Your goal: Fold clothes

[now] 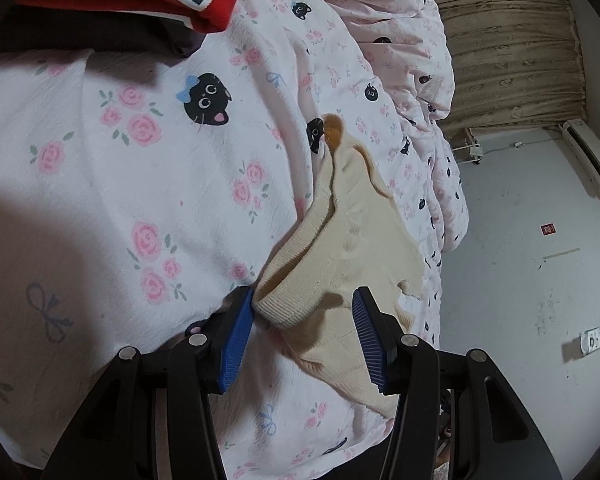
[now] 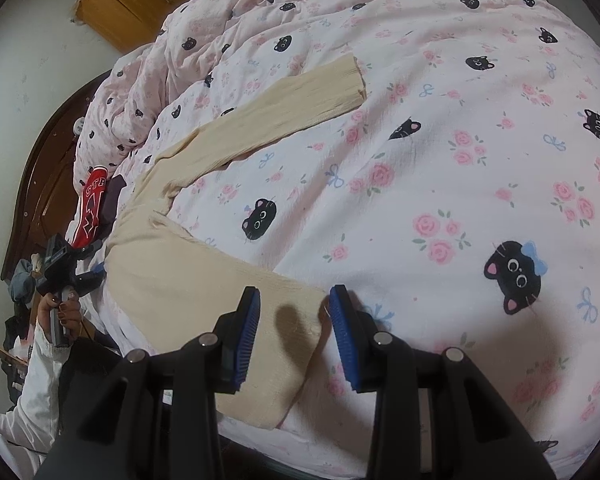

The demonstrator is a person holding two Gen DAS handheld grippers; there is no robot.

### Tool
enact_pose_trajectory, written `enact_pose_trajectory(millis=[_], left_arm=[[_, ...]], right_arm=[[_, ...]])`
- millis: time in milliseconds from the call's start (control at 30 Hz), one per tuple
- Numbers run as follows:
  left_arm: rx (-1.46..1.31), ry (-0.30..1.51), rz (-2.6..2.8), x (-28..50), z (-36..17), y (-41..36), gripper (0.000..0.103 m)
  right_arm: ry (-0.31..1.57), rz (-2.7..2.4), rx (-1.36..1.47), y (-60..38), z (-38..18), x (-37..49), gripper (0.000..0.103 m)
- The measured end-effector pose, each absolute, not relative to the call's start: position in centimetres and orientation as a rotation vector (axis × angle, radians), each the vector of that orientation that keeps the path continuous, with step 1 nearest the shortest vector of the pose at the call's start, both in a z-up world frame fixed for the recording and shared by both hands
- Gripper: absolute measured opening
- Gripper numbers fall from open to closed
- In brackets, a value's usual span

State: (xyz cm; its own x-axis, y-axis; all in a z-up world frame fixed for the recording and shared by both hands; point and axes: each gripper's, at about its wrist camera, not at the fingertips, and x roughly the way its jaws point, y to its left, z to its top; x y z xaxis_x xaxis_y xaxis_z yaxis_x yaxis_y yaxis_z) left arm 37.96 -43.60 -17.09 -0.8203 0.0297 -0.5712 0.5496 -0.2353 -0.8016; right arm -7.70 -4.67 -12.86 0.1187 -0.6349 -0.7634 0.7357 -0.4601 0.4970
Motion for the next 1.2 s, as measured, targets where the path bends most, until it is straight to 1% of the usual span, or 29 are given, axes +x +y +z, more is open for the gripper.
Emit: enact_pose_trajectory(millis=[33, 67, 100, 133, 167, 200, 233, 267, 367, 433, 633, 767, 833, 967, 1200], left_arm=[[0.696, 1.674, -2.123, 37.9, -17.1, -43.6, 0.042], [0.706, 1.661, -2.125, 37.7, -17.0, -43.5, 0.038], [0.713, 1.651, -2.125, 37.7, -17.0, -43.4, 0.030], [0.721, 1.642, -2.123, 37.6, -17.0, -43.4, 0.026], [0.725, 1.636, -2.124, 37.6, -17.1, -43.4, 0.020], [0.729, 1.631, -2.126, 37.6, -17.1, -43.4, 0.019], [0.731, 1.625, -2.131, 37.6, -17.0, -43.4, 0.018], [0.733, 1.620, -2.138, 37.6, -17.0, -43.4, 0.017], [0.727, 1.591, -2.157, 37.6, -16.6, -43.2, 0.015], [0.723, 1.580, -2.164, 37.6, -16.4, -43.2, 0.015], [0.720, 1.585, -2.161, 37.4, -16.4, -43.3, 0.015], [0.717, 1.579, -2.157, 37.3, -16.4, -43.2, 0.015], [0.715, 1.578, -2.154, 37.3, -16.3, -43.3, 0.015], [0.719, 1.576, -2.149, 37.2, -16.4, -43.3, 0.015], [0.718, 1.581, -2.143, 37.4, -16.6, -43.2, 0.015]], right_arm=[[0.113, -1.590, 1.295, -4.6, -12.8, -7.7, 0.038], [0.113, -1.590, 1.294, -4.6, -12.8, -7.7, 0.038], [0.111, -1.591, 1.294, -4.5, -12.8, -7.7, 0.038], [0.101, -1.592, 1.299, -4.3, -12.7, -7.7, 0.038], [0.088, -1.591, 1.308, -4.1, -12.7, -7.8, 0.038], [0.068, -1.584, 1.322, -3.9, -12.7, -7.8, 0.041], [0.030, -1.562, 1.350, -3.6, -12.9, -7.8, 0.051], [-0.019, -1.528, 1.387, -3.3, -13.2, -7.7, 0.054], [-0.154, -1.432, 1.482, -2.3, -14.1, -7.4, 0.056], [-0.183, -1.418, 1.509, -1.7, -14.2, -6.8, 0.056], [-0.192, -1.374, 1.692, -0.6, -16.3, -4.5, 0.056], [-0.194, -1.382, 1.742, -0.5, -17.1, -3.1, 0.056], [-0.272, -1.384, 1.763, -0.2, -17.7, -2.9, 0.054], [-0.459, -1.377, 1.786, 0.7, -18.9, -2.7, 0.053], [-0.537, -1.414, 1.817, 0.5, -20.6, -1.6, 0.053]])
